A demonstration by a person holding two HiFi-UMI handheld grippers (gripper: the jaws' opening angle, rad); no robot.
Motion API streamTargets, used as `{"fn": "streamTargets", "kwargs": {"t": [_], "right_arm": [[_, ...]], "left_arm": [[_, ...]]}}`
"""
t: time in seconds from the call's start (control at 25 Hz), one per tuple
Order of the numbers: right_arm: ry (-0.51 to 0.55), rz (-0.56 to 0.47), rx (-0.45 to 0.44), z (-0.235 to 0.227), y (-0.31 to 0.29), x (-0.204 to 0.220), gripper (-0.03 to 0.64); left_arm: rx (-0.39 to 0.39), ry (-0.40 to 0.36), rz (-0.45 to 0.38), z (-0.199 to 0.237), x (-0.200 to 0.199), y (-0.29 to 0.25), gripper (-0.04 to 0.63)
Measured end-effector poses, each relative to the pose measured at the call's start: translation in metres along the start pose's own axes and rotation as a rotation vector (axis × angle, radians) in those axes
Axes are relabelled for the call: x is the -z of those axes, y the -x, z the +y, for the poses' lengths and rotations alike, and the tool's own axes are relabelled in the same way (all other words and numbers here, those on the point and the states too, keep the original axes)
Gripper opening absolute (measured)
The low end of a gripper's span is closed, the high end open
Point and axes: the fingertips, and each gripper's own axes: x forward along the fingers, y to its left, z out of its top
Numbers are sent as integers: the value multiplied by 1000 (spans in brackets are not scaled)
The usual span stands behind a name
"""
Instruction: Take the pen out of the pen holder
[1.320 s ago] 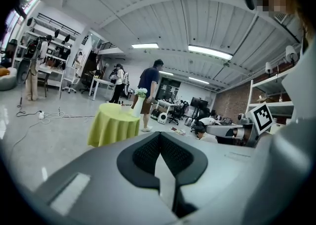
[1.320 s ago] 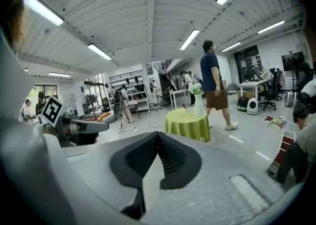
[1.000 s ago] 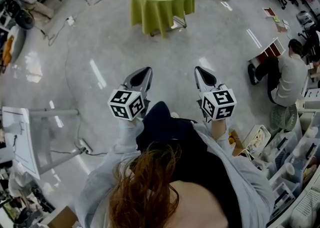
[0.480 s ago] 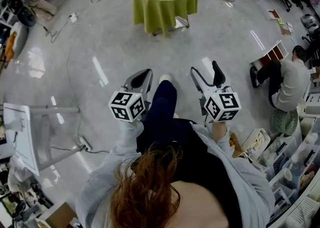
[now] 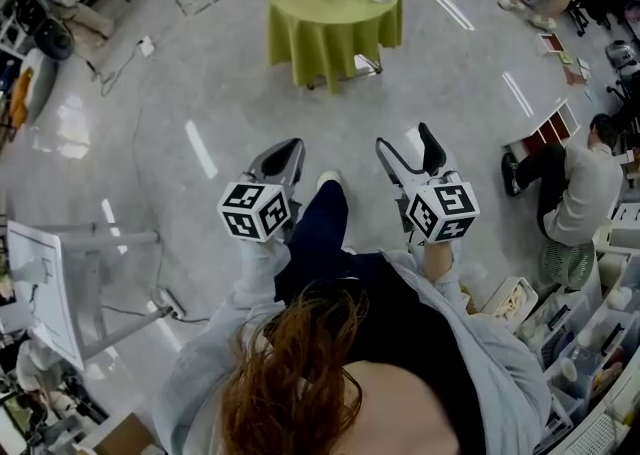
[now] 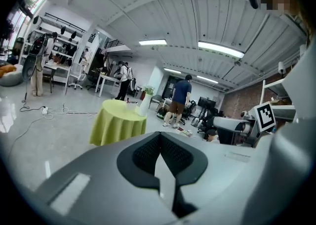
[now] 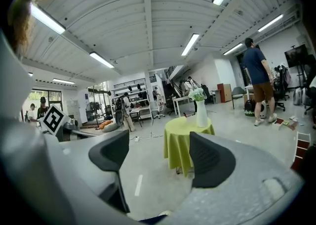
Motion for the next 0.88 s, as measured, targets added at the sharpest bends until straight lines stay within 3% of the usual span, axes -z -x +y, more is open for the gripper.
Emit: {"fn": "streamTargets", "kwargs": {"t": [0.32,0.88], "right_arm": [[20,-33,23,-36,-70,-53,376],[18,-25,36,-71,-177,-83,376]], "left_arm": [[36,-57,-31,38,-73,-67,15],[34,-31,-36,117,-122,-145,15]]}}
